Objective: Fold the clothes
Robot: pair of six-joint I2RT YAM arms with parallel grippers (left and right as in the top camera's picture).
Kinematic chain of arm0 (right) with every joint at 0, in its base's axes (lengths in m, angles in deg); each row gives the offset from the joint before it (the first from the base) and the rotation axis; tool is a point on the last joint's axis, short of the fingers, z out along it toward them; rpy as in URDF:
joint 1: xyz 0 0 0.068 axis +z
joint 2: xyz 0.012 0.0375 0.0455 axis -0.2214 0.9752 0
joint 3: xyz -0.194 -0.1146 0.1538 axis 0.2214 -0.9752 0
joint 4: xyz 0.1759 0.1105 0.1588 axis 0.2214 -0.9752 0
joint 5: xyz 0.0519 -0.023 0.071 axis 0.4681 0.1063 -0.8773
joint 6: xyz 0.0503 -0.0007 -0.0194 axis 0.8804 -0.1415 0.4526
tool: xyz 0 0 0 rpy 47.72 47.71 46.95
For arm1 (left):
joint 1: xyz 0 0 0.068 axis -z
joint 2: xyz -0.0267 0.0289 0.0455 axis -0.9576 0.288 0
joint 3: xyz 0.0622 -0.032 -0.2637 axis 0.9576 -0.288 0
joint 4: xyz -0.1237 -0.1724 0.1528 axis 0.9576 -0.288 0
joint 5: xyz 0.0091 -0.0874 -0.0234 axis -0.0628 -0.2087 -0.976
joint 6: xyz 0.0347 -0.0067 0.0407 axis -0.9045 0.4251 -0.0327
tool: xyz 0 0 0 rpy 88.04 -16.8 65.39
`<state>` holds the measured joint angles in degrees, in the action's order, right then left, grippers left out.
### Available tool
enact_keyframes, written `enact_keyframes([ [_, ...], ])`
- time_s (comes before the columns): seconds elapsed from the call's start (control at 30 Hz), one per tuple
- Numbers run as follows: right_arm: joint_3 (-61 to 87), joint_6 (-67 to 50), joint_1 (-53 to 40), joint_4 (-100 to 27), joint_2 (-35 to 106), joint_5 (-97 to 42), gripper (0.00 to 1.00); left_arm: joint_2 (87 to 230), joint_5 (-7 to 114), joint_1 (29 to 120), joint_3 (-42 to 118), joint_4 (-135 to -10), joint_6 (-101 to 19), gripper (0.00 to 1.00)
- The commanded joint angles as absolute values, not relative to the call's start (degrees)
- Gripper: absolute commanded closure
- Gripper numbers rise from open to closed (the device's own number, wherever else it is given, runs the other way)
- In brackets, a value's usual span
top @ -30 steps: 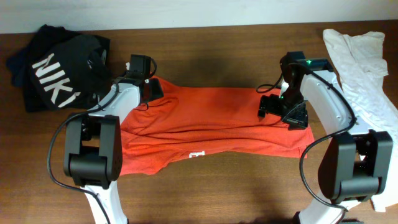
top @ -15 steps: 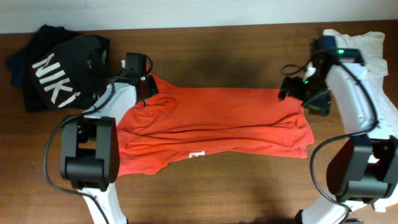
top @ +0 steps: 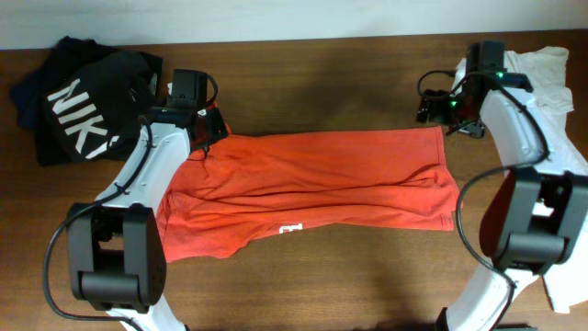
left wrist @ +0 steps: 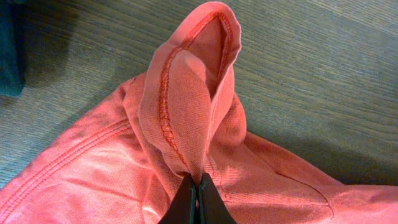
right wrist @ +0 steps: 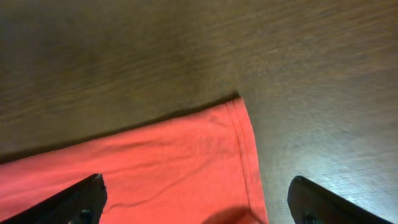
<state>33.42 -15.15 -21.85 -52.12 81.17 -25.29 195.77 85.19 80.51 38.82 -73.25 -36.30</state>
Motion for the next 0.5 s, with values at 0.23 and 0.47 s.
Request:
enact_keyframes([
  [0.23,33.88,-15.65,-21.44,-47.94,92.89,-20.59,0.04,194.81,85.24,80.31,38.93,-73.73,-36.41,0.99],
  [0.47,33.88,-13.81,-21.44,-47.53,93.54,-20.68,0.59,194.89,85.24,80.33,38.93,-73.67,-36.41,0.99],
])
